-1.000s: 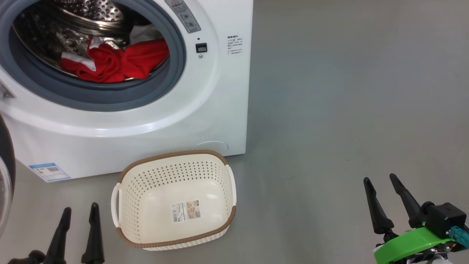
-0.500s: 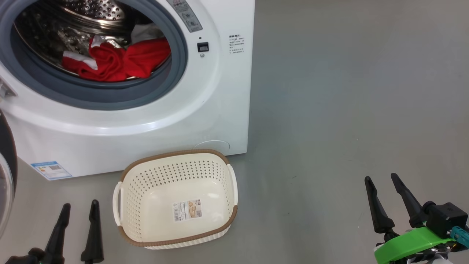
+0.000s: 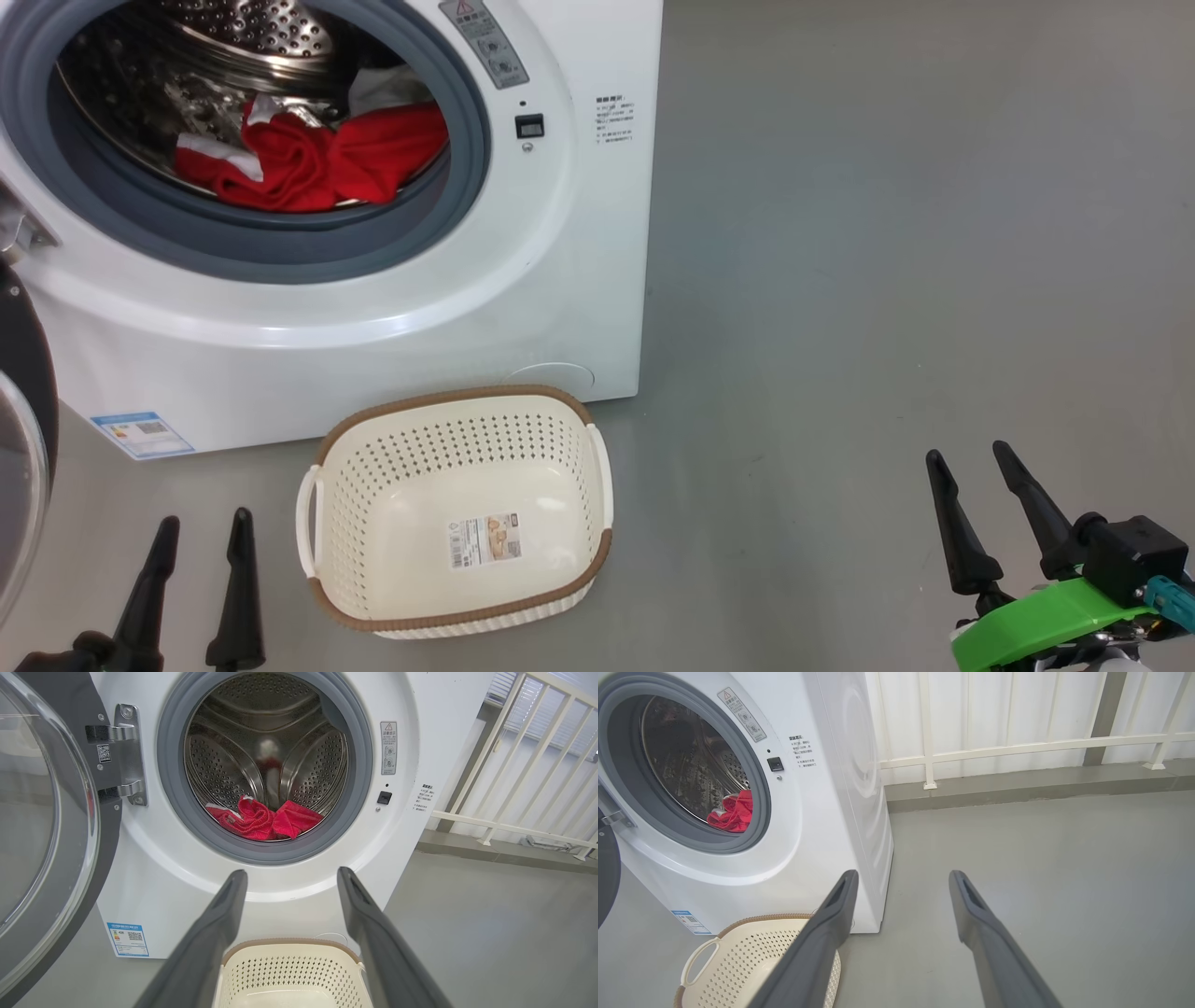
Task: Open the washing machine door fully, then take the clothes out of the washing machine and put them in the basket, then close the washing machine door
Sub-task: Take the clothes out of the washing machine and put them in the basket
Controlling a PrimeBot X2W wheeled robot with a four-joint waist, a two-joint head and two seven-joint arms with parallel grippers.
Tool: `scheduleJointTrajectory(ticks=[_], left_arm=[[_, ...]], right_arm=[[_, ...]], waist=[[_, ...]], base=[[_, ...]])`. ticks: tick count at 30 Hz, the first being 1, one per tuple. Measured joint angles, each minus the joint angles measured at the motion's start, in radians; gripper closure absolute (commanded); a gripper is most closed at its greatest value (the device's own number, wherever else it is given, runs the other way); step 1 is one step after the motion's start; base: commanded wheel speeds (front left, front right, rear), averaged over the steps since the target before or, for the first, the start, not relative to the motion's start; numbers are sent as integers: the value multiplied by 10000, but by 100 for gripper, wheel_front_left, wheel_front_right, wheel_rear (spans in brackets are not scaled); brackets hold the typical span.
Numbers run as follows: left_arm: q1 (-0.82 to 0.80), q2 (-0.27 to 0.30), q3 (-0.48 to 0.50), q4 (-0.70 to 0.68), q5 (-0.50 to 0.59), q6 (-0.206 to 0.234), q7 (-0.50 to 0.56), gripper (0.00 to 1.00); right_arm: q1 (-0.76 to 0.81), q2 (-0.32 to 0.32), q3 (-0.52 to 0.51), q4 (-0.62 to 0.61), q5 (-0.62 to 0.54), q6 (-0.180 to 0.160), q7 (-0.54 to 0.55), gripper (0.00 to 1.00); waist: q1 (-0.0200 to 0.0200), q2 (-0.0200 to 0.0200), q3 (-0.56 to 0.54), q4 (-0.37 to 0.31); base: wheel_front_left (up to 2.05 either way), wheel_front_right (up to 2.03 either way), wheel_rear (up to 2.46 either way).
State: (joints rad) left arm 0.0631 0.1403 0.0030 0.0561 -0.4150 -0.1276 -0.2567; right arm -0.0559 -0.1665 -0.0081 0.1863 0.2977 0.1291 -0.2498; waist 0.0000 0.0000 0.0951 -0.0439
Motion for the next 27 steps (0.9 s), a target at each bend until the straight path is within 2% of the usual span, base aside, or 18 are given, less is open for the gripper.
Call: scheduleJointTrajectory(ticks=[19, 27], left_arm=[[-10, -132, 111, 293, 17, 0, 0, 0], [-77, -146, 109, 585, -15, 0, 0, 0]], right_arm=[[-1, -8, 163, 4, -19, 0, 0, 0], [-4, -2, 180, 6, -19, 0, 0, 0]], waist=[[0, 0, 75, 44], [0, 0, 149, 83]], base=[[109, -109, 0], [40, -40, 0]])
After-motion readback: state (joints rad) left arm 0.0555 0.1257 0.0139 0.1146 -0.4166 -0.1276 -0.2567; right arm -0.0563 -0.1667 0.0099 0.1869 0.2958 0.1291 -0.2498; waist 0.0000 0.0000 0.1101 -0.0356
